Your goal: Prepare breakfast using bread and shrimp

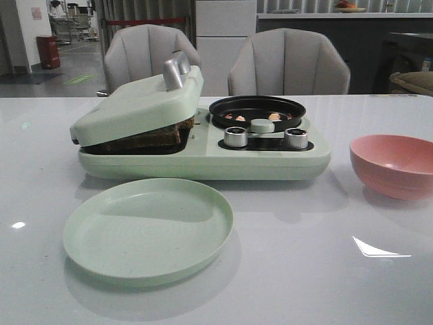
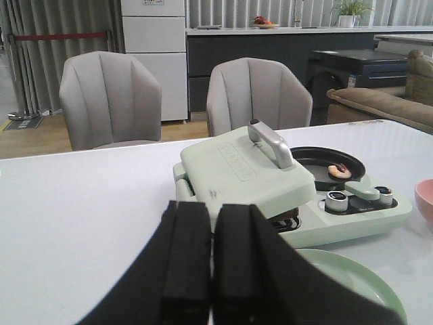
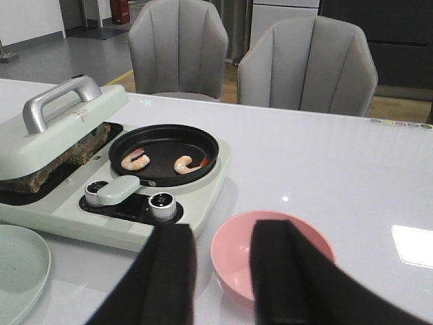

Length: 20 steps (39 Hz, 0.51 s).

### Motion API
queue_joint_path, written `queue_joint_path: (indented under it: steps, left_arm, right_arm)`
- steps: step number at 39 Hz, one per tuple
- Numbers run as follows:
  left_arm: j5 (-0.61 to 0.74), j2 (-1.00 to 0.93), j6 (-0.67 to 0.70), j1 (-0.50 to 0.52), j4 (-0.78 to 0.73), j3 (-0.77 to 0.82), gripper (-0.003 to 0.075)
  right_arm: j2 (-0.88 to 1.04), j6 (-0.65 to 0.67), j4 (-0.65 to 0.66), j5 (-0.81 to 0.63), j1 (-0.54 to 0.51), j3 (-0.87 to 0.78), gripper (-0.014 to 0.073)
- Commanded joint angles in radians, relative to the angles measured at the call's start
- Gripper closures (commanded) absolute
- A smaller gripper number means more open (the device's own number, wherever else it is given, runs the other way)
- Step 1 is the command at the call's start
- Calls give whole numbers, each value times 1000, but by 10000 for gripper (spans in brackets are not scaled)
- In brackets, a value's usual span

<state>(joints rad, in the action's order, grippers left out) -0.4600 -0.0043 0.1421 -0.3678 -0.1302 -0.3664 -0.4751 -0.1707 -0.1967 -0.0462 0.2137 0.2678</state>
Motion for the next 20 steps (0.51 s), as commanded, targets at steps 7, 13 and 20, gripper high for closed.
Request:
queue_joint_path:
  steps: [7,13,20]
  left_arm:
    - [77,19,11,-4,3,-25,606]
    - [77,19,11,-4,3,-25,606]
    - [77,19,11,-4,3,-25,606]
  right_arm:
    - [2,-8,3,-88,1,27,459]
    - [2,-8,3,-78,0,27,459]
    - [2,-8,3,-77,0,27,459]
